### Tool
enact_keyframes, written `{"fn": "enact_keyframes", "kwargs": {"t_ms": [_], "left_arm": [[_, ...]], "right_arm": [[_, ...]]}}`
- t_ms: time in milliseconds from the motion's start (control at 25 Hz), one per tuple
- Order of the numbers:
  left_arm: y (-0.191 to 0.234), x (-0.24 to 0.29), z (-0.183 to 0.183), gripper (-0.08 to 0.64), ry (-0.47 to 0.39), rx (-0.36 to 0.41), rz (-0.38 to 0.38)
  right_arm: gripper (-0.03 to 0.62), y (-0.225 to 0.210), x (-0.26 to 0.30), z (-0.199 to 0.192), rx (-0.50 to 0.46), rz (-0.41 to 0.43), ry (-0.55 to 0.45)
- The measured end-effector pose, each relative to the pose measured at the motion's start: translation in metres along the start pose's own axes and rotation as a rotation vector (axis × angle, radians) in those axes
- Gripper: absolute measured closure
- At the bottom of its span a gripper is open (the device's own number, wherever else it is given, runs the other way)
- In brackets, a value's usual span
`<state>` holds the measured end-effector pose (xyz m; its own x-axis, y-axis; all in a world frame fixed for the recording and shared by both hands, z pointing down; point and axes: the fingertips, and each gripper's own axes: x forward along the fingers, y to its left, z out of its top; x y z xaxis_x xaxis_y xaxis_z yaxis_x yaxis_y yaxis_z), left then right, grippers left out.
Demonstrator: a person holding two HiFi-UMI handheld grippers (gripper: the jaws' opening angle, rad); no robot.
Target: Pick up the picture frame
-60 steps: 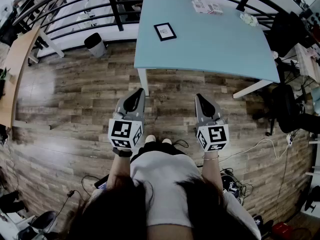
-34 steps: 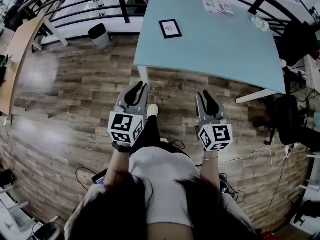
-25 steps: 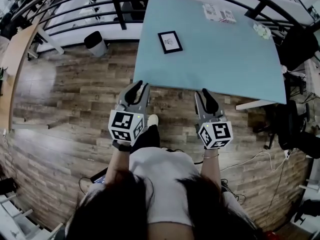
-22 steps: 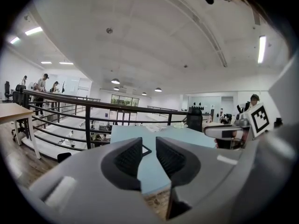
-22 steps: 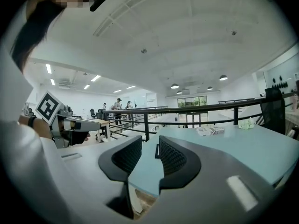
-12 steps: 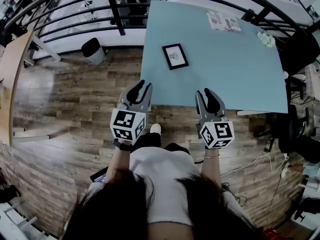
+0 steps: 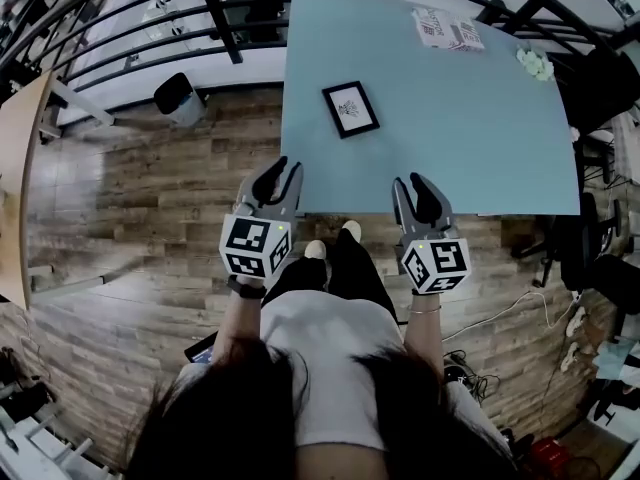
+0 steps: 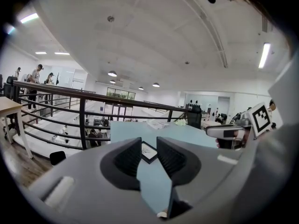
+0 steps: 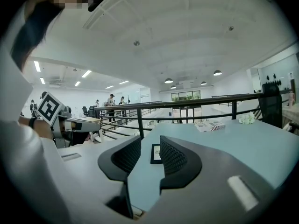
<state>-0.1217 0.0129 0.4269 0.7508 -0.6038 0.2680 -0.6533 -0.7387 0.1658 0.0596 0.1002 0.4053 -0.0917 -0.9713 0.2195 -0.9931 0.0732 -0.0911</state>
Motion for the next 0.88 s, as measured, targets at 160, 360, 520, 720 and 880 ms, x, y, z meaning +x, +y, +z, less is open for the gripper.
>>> {"fn": "enact_keyframes", "kwargs": {"t_ms": [160, 360, 520, 720, 880], "left_arm": [[0.003, 0.025, -0.003, 0.460, 0.024, -0.016, -0.010], [0.013, 0.057, 0.002, 0.460, 0.033, -0.029, 0.000], [0.023, 0.085, 0.012, 0.460, 0.032, -0.034, 0.021], [0.036, 0.124, 0.034, 0.460, 0.017, -0.039, 0.069], [0.041, 0.150, 0.049, 0.460, 0.004, -0.052, 0.113]], "right_arm": [[0.492, -0.016, 0.017, -0.005, 0.013, -0.004, 0.028], [0.492, -0.034, 0.051, -0.004, 0.014, 0.019, 0.056], [0.492, -0.050, 0.083, 0.003, 0.013, 0.052, 0.069], [0.492, -0.078, 0.127, 0.016, 0.009, 0.107, 0.079], [0.491, -0.102, 0.157, 0.025, 0.014, 0.155, 0.098]]}}
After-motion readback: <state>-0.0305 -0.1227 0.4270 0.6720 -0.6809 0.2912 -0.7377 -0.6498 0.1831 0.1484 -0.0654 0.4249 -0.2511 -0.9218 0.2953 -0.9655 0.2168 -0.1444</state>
